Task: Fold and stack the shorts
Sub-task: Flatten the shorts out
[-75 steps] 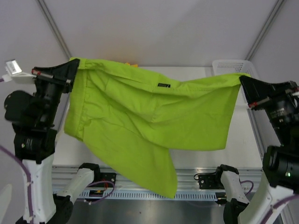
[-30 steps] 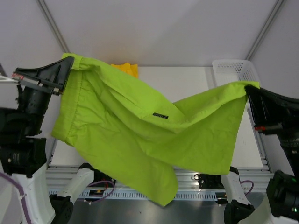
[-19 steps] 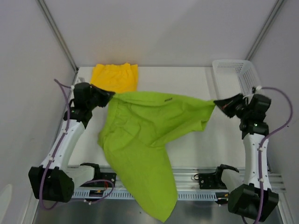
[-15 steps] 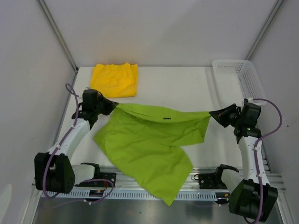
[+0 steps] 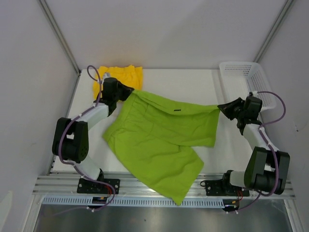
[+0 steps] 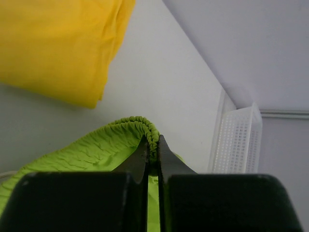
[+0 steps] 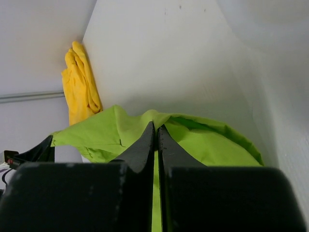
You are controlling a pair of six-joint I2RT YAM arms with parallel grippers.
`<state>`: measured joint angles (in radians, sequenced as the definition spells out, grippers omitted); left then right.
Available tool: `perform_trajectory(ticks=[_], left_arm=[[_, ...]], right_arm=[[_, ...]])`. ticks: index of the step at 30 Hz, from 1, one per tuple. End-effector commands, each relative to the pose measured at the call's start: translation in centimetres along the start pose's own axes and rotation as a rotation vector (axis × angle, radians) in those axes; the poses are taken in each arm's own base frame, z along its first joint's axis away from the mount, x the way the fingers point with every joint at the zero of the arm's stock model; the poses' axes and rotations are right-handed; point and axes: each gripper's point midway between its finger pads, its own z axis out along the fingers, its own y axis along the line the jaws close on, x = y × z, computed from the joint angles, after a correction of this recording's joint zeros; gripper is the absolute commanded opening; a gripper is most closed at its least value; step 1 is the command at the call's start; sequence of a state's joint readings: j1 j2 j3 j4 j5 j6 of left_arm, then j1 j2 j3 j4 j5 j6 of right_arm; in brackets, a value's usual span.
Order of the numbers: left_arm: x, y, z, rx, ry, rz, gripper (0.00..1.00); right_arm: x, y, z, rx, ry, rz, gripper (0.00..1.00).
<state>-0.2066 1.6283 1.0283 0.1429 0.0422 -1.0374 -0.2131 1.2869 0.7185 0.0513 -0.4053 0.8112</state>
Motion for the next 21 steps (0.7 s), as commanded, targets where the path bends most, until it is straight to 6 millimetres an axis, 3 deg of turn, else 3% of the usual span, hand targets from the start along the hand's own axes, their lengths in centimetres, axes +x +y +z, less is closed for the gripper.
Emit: perform_trajectory(ticks=[1, 5, 6, 7, 8, 9, 10, 11, 12, 13, 14, 15, 17, 21], left_arm=[[-2.8, -3.7, 2.5, 0.104, -0.101, 0.03, 0.0], [-2.6, -3.2, 5.8, 0.09, -0.085, -0.004, 0.0], [-3.2, -4.3, 6.4, 0.113, -0.095, -0.011, 0.0], [-2.4, -3.0, 7.9, 0.085, -0.074, -0.024, 0.0], [-2.3, -3.1, 8.6, 0.092, -0.071, -0.028, 0.0], [-3.0, -5.0, 9.2, 0.138, -0.072, -0.028, 0.0], [-1.9, -3.6, 10.8, 0.115, -0.041, -0.032, 0.05], [-1.3, -3.5, 11.3, 0.124, -0.008, -0.029, 0.25], [-1.8, -4.8, 11.7, 0.157, -0.008, -0.017, 0.35], [-2.3, -5.9, 12.0, 0.179, -0.012, 0.008, 0.49], [-2.4, -6.0, 12.4, 0.171, -0.003, 0.02, 0.75], [-2.5, -6.4, 12.3, 0.176, 0.002, 0.033, 0.83], [-3.5, -7.6, 11.3, 0.178, -0.02, 0.084, 0.99], [-6.5, -8.9, 8.7, 0.139, -0.093, 0.18, 0.99]], right_arm=[[-4.3, 2.7, 2.1, -0.067, -0.115, -0.063, 0.0], [-6.3, 1.4, 5.1, -0.02, -0.135, -0.024, 0.0], [-7.1, 1.2, 5.7, -0.022, -0.155, -0.015, 0.0], [-7.4, 1.0, 6.3, -0.014, -0.161, 0.009, 0.0], [-7.8, 0.8, 6.9, -0.01, -0.169, 0.019, 0.0], [-8.2, 0.1, 8.1, 0.007, -0.169, 0.027, 0.0], [-8.7, -0.5, 8.7, 0.029, -0.189, 0.045, 0.01], [-9.2, -1.1, 9.7, 0.041, -0.193, 0.051, 0.1], [-9.5, -1.1, 10.1, 0.04, -0.197, 0.052, 0.24], [-9.9, -1.4, 10.3, 0.049, -0.205, 0.057, 0.65], [-10.1, -1.3, 10.4, 0.046, -0.209, 0.049, 0.76], [-10.4, -0.7, 10.1, 0.041, -0.215, 0.034, 0.87], [-10.7, -0.1, 9.5, 0.056, -0.243, -0.013, 0.93], [-10.6, 2.6, 7.7, 0.043, -0.268, -0.091, 0.95]])
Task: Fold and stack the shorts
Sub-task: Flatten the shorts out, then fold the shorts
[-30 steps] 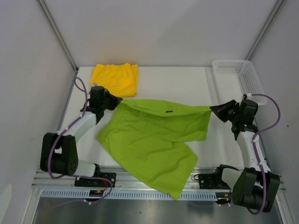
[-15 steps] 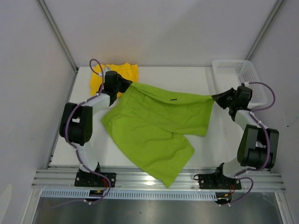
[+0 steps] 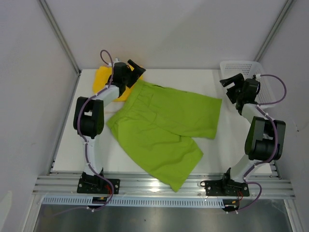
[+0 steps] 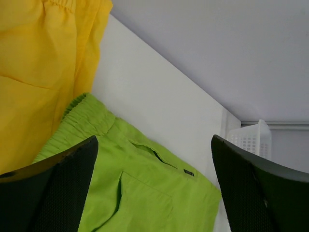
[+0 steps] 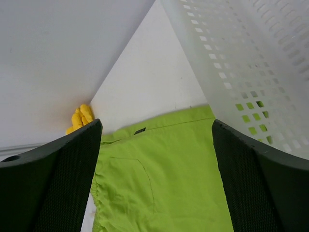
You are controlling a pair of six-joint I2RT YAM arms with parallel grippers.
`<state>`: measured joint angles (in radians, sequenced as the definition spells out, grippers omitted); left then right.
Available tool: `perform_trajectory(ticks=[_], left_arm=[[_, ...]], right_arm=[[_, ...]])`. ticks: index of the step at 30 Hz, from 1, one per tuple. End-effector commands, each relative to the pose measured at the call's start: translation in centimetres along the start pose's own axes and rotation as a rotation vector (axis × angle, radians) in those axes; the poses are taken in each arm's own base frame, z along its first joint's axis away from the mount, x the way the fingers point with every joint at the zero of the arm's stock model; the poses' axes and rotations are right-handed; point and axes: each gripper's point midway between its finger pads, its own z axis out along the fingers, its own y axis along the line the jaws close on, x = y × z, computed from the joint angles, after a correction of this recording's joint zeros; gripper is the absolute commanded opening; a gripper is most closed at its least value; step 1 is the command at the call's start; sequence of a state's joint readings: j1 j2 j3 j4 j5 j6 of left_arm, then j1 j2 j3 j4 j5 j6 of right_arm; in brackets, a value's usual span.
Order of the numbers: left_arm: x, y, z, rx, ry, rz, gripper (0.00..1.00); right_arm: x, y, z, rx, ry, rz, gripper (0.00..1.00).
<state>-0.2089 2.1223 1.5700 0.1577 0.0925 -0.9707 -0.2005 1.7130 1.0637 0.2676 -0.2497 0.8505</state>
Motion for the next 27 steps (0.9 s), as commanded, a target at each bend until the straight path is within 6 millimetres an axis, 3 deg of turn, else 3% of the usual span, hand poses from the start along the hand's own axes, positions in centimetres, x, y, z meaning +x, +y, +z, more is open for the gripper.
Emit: perform_trajectory(ticks=[1, 3, 6, 9, 10, 12, 13, 14, 16, 17, 23, 24, 27], left_arm=[[-5.1, -4.4, -4.1, 0.018, -0.099, 0.118, 0.99], [-6.4, -4.7, -5.8, -0.014, -0.123, 0.129, 0.99], [-8.3, -2.2, -7.2, -0.104, -0.155, 0.123, 0.99], [-9.1, 0.0, -7.2, -0.162, -0.135, 0.114, 0.99], [-8.5, 1.4, -6.5, -0.184, -0.106, 0.108, 0.99], [-8.3, 2.0, -5.7, -0.149, -0.046, 0.084, 0.99], [-7.1, 2.9, -4.6, -0.119, 0.012, 0.063, 0.98], [-7.4, 3.7, -3.9, -0.129, 0.007, 0.044, 0.98], [-7.3, 3.6, -2.9, -0.079, 0.051, 0.0, 0.97], [-6.3, 5.2, -1.9, -0.097, 0.084, -0.02, 0.96], [-5.2, 7.1, 1.3, -0.097, 0.144, -0.079, 0.96], [-4.9, 8.9, 1.9, -0.155, 0.149, -0.093, 0.96], [-5.6, 11.5, 2.6, -0.264, 0.117, -0.097, 0.97]], right_arm=[[-1.7, 2.1, -2.0, 0.012, -0.084, -0.105, 0.95], [-0.1, 4.0, -2.4, -0.033, -0.046, -0.155, 0.93], [2.3, 6.7, -2.6, -0.098, 0.009, -0.207, 0.87], [4.9, 8.5, -2.2, -0.151, 0.062, -0.234, 0.81], [5.1, 8.6, -2.0, -0.154, 0.068, -0.237, 0.8], [7.4, 10.0, -1.5, -0.198, 0.116, -0.253, 0.78], [7.9, 10.3, -1.1, -0.206, 0.129, -0.25, 0.77], [8.5, 10.6, -1.2, -0.215, 0.141, -0.254, 0.77], [9.7, 11.1, -0.8, -0.228, 0.167, -0.26, 0.76], [10.0, 11.4, -0.7, -0.239, 0.171, -0.264, 0.76], [13.5, 11.7, 0.0, -0.265, 0.247, -0.267, 0.75], [14.2, 11.3, 0.2, -0.256, 0.262, -0.268, 0.75], [16.4, 11.2, 0.2, -0.252, 0.3, -0.285, 0.75]])
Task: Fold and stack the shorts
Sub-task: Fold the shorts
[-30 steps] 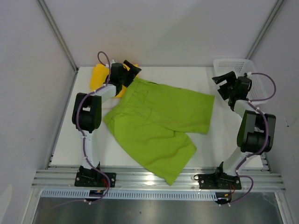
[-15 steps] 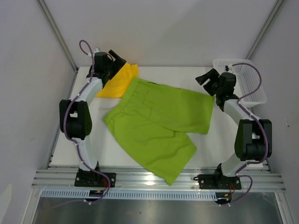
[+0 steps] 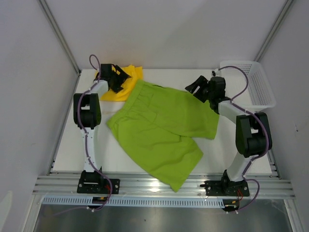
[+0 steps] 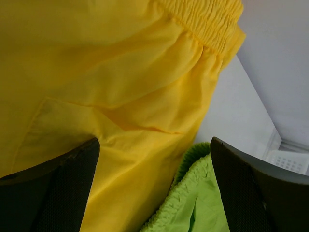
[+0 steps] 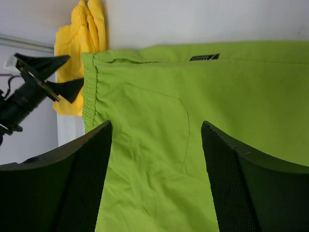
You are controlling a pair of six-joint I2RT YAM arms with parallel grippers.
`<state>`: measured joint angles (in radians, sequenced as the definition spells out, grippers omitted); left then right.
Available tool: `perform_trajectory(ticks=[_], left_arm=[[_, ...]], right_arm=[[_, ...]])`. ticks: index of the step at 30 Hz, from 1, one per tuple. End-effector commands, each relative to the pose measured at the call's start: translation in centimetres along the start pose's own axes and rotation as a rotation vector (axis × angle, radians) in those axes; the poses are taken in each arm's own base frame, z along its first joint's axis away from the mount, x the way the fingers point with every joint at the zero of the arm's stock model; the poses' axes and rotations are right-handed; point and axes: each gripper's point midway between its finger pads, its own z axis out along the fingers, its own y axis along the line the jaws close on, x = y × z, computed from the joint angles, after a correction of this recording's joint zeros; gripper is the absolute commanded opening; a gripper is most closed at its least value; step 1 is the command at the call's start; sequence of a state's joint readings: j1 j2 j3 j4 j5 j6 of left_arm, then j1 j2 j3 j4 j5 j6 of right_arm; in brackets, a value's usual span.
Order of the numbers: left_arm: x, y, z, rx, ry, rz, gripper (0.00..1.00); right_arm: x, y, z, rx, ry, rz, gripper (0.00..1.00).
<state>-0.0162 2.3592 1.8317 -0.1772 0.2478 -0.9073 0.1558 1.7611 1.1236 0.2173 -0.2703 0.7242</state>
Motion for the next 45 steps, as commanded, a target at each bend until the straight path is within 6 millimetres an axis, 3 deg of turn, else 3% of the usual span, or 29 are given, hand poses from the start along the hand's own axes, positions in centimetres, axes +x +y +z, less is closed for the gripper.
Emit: perform_trajectory(ticks=[1, 2, 3, 6, 12, 18, 22, 26, 27, 28, 30, 31, 33, 34, 35, 37, 38, 39, 40, 41, 42, 44, 45], left_arm=[[-2.4, 0.0, -0.3, -0.056, -0.055, -0.03, 0.97], [-2.2, 0.6, -0.1, -0.076, -0.055, -0.046, 0.97], [-3.8, 2.4, -0.2, -0.097, -0.08, -0.085, 0.98], [-5.2, 5.6, -0.2, -0.141, -0.105, -0.149, 0.98], [-8.3, 10.8, -1.4, -0.221, -0.177, -0.236, 0.97], [-11.7, 11.3, -2.8, -0.257, -0.266, -0.231, 0.97], [-12.9, 10.2, -3.5, -0.25, -0.295, -0.203, 0.98], [-12.3, 6.6, -5.1, -0.216, -0.289, -0.111, 0.99], [-12.7, 4.6, -6.8, -0.193, -0.312, -0.085, 0.99], [-12.3, 3.8, -7.5, -0.188, -0.315, -0.066, 0.99], [-11.8, 1.9, -9.1, -0.19, -0.333, -0.01, 0.99], [-11.9, 0.2, -10.9, -0.168, -0.35, 0.009, 0.99], [-11.1, -1.2, -12.8, -0.168, -0.349, 0.044, 0.99], [-11.0, -2.6, -14.9, -0.145, -0.37, 0.057, 0.99], [-10.2, -2.4, -15.6, -0.155, -0.366, 0.065, 0.99], [-9.3, -2.6, -17.3, -0.142, -0.374, 0.064, 0.99], [-8.9, -3.8, -19.2, -0.09, -0.385, 0.066, 0.99], [-8.5, -4.3, -20.0, -0.065, -0.383, 0.069, 0.99], [-7.1, -3.5, -20.9, -0.061, -0.364, 0.06, 0.99], [-6.3, -4.5, -21.4, 0.009, -0.331, 0.065, 0.99], [-5.8, -5.0, -22.0, 0.043, -0.32, 0.065, 0.99], [-3.6, -4.4, -22.8, 0.074, -0.287, 0.054, 0.99], [-3.1, -4.7, -23.2, 0.095, -0.291, 0.059, 0.99]], right_arm=[[0.9, 2.2, 1.0, -0.054, 0.007, -0.047, 0.76], [1.8, 2.5, 1.1, -0.057, 0.025, -0.054, 0.76], [2.4, 2.5, 1.2, -0.056, 0.035, -0.06, 0.77], [4.0, 2.3, 1.4, -0.05, 0.07, -0.063, 0.77], [5.8, 0.8, 1.3, -0.013, 0.122, -0.061, 0.77], [7.9, -0.4, 0.0, 0.047, 0.168, -0.056, 0.77], [8.8, -1.8, -1.2, 0.123, 0.201, -0.064, 0.78], [8.4, -3.8, -0.8, 0.154, 0.188, -0.05, 0.75], [8.3, -3.9, -0.5, 0.146, 0.187, -0.029, 0.73], [8.6, -4.6, 0.3, 0.145, 0.192, -0.016, 0.72], [7.8, -4.0, 1.5, 0.11, 0.196, 0.004, 0.66], [7.7, -4.0, 2.0, 0.107, 0.201, 0.009, 0.65], [7.4, -3.8, 3.8, 0.096, 0.21, 0.019, 0.63], [7.3, -3.8, 4.3, 0.098, 0.213, 0.031, 0.61], [8.0, -4.7, 5.2, 0.115, 0.233, 0.044, 0.58], [6.9, -4.3, 6.6, 0.109, 0.219, 0.058, 0.55], [7.5, -5.4, 7.5, 0.131, 0.236, 0.073, 0.53], [6.6, -4.9, 8.3, 0.119, 0.219, 0.079, 0.52], [6.0, -5.4, 8.8, 0.133, 0.205, 0.106, 0.51], [6.3, -6.5, 9.6, 0.149, 0.211, 0.125, 0.51], [4.9, -6.1, 10.3, 0.134, 0.184, 0.135, 0.5], [3.3, -6.7, 11.4, 0.145, 0.155, 0.167, 0.49], [3.5, -7.5, 12.5, 0.153, 0.163, 0.172, 0.49]])
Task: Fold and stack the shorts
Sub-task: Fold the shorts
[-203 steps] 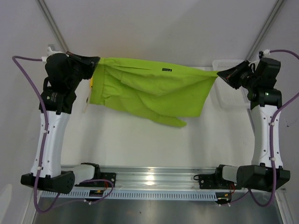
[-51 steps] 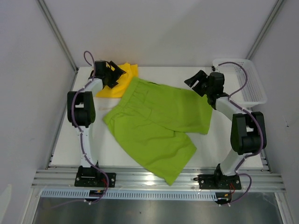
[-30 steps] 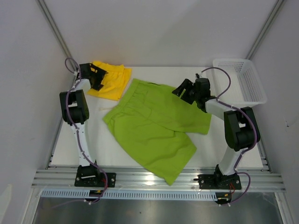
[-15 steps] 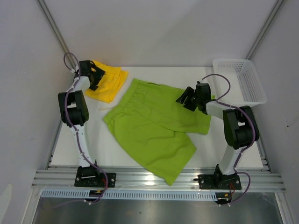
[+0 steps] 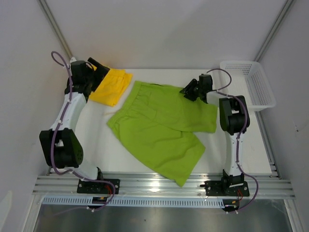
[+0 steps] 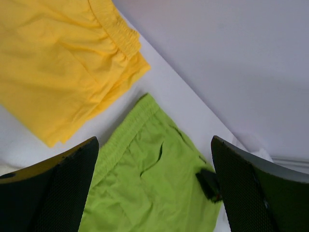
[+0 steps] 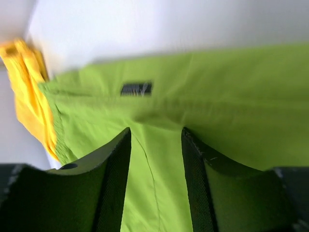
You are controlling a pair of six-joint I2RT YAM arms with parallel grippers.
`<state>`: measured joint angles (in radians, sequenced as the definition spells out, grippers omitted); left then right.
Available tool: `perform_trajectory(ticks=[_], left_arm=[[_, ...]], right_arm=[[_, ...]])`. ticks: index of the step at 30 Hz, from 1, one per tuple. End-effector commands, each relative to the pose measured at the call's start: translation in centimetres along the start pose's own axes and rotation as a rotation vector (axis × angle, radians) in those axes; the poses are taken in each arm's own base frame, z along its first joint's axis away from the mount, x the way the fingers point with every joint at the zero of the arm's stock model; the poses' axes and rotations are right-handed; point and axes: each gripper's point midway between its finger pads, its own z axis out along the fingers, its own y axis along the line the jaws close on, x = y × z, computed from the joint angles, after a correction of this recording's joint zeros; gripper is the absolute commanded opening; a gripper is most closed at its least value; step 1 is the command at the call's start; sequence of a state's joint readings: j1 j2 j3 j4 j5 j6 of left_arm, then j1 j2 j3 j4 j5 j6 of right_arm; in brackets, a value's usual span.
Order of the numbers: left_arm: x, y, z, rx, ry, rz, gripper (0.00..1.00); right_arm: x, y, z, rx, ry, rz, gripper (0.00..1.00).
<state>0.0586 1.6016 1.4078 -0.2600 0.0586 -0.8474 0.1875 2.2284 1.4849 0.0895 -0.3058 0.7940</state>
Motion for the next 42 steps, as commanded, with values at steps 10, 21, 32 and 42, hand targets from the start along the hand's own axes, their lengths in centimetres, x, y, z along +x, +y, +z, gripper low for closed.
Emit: perform_trajectory(ticks=[10, 21, 32, 42], left_arm=[[11.2, 2.9, -4.8, 0.056, 0.166, 0.016, 0.99], [18.9, 6.4, -8.8, 0.077, 0.283, 0.057, 0.99], [21.0, 9.7, -8.7, 0.065, 0.265, 0.1, 0.99], [23.1, 13.5, -5.5, -0.098, 0.305, 0.08, 0.99]], right_arm=[[-10.2, 10.9, -3.2, -0.204, -0.098, -0.127, 0.73], [0.8, 5.9, -20.8, -0.034, -0.091, -0.151, 0.68], [10.4, -3.9, -31.7, 0.264, -0.118, -0.08, 0.47], [14.2, -9.1, -32.0, 0.415, -0.042, -0.011, 0.43]])
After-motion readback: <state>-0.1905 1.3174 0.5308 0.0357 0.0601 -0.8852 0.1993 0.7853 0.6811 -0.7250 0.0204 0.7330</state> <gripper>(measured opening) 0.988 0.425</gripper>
